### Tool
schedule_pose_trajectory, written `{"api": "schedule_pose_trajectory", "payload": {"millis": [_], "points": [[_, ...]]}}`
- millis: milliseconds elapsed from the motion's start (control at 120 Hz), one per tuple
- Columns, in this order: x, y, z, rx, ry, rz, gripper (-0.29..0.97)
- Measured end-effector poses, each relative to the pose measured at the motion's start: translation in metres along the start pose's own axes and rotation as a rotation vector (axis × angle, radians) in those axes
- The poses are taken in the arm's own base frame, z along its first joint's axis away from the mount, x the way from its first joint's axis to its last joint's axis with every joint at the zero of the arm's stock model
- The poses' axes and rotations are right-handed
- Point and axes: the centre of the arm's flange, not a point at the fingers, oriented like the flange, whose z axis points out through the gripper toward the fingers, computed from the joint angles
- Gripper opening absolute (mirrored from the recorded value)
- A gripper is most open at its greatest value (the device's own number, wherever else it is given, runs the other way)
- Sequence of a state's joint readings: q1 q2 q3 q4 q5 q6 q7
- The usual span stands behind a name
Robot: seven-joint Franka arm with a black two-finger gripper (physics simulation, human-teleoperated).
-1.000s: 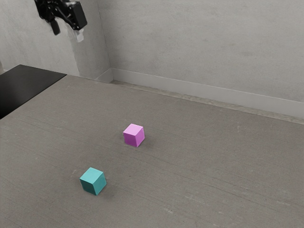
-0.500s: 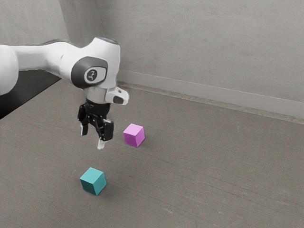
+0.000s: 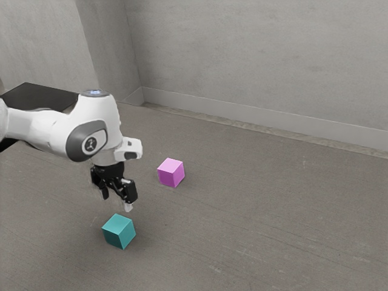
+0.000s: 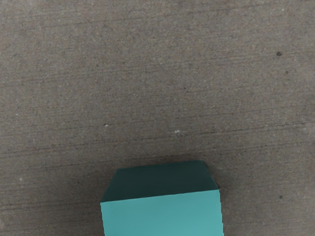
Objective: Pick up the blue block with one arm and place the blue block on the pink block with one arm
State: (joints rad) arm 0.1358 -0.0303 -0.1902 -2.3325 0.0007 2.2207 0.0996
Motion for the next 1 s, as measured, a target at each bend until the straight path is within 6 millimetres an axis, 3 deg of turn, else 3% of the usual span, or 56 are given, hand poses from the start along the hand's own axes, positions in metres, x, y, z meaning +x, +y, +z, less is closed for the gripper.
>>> {"api": "schedule_pose_trajectory", "payload": {"millis": [100, 183, 267, 308, 433, 525, 742, 1000], "points": [[-0.005, 0.029, 0.012, -0.01, -0.001, 0.05, 0.68], [-0.01, 0.034, 0.019, -0.017, -0.002, 0.056, 0.68], [0.012, 0.02, -0.017, -0.004, 0.07, 0.042, 0.68], [0.014, 0.011, -0.023, 0.0, 0.073, 0.029, 0.68], [-0.017, -0.014, 0.012, -0.002, -0.009, -0.02, 0.68], [-0.026, -0.015, 0.025, -0.002, -0.03, -0.022, 0.68], [-0.028, 0.0, 0.043, -0.006, -0.049, 0.011, 0.68], [-0.028, -0.011, 0.058, -0.014, -0.068, -0.011, 0.68]]}}
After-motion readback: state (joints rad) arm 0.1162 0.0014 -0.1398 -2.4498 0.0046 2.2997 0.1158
